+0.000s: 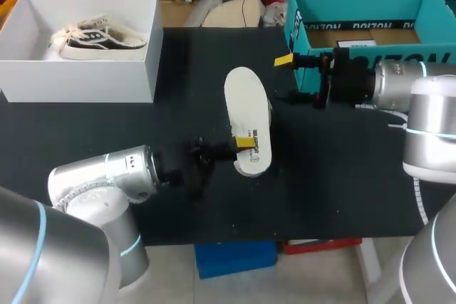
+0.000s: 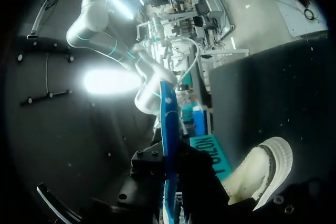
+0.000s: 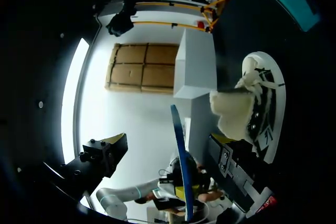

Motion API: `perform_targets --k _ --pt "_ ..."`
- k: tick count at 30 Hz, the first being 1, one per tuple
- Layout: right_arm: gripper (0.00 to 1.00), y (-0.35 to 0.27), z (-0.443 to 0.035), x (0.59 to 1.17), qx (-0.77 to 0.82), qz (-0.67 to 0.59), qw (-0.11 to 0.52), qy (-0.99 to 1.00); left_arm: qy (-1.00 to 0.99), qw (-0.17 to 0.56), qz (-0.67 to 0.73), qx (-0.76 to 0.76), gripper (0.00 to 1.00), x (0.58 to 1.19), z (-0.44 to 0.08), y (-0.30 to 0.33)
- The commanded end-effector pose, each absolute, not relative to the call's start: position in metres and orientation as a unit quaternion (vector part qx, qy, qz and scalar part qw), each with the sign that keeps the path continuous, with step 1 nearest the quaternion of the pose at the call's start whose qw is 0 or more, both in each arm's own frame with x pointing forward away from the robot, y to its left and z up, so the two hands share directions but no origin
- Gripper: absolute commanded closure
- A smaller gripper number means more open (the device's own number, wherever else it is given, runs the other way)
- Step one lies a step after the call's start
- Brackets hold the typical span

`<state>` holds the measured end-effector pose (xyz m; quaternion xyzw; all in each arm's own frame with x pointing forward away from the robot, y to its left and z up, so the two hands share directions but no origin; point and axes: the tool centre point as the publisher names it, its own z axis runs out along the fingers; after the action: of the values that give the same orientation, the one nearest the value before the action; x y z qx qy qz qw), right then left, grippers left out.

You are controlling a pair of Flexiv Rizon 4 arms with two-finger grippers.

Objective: Take the shoe out of the shoebox, open the shoe tongue, remove and reinsert the insole, then place the shoe into the shoebox

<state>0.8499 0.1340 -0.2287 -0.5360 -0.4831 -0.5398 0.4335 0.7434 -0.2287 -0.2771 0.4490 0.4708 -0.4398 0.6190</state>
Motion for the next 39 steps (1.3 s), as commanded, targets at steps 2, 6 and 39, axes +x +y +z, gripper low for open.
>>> perform_targets --k 2,6,39 --pt "0.00 0.135 -0.229 0.850 -0.537 -0.540 0.433 -0.483 0.470 0.601 -0.451 0.464 1.00 0.781 -0.283 -0.249" --pt "0.00 0.135 -0.229 0.850 -0.537 -0.540 0.433 -0.483 0.487 0.585 -0.445 0.471 1.00 0.799 -0.287 -0.252" --pt "0.00 0.135 -0.229 0.850 -0.537 -0.540 0.433 -0.483 0.514 0.555 -0.438 0.485 1.00 0.793 -0.273 -0.211"
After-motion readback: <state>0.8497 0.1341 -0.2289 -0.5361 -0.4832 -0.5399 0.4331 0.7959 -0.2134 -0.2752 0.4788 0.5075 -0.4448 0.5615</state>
